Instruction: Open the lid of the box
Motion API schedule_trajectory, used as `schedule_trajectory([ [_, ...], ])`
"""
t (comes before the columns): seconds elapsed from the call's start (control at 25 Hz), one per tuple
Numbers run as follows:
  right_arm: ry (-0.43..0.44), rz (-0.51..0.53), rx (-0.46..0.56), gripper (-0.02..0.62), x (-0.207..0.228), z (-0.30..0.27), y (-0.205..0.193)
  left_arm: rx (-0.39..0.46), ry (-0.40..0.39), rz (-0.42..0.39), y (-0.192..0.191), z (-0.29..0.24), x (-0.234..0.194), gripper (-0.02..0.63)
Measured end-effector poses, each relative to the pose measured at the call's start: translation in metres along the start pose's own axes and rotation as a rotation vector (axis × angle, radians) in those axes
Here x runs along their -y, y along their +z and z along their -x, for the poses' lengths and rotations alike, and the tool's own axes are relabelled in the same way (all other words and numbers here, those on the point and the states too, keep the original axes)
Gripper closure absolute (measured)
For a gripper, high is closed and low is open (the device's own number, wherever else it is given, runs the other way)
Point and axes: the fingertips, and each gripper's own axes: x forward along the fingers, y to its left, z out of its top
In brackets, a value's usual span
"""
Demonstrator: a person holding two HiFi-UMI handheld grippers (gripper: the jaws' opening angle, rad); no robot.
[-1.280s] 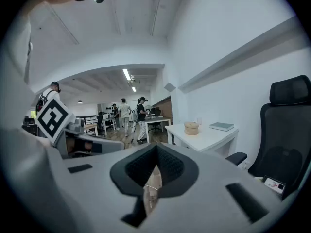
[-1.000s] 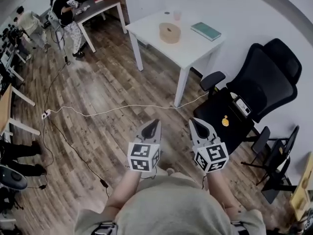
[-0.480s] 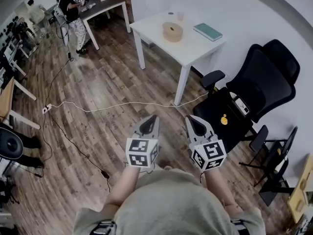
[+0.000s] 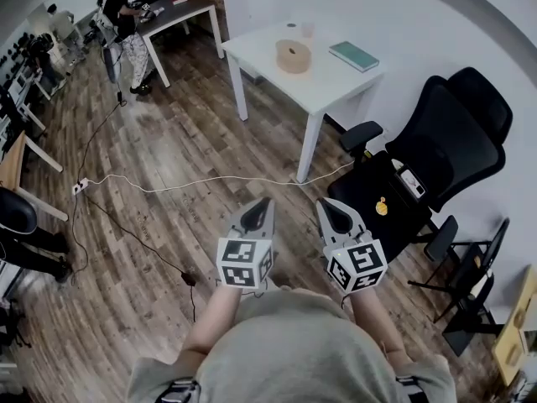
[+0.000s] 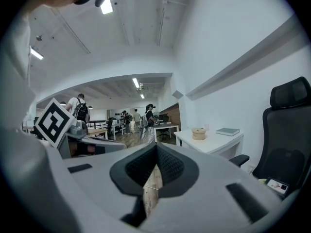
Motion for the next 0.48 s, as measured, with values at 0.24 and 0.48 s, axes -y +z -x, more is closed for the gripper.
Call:
schedule_trajectory([
  [0.24,-0.004,-0.019,-0.011,0.592,0.01,0.002,-0.006,-0.005,-0.008,-0.002,-0.001,-0.006,0.007,0.592],
  [0.48,0.0,-0.03,-0.022,0.59,0.019,-0.002,-0.008,0.001,-0.027,0.008,0.002,-0.015,0.01,0.591],
])
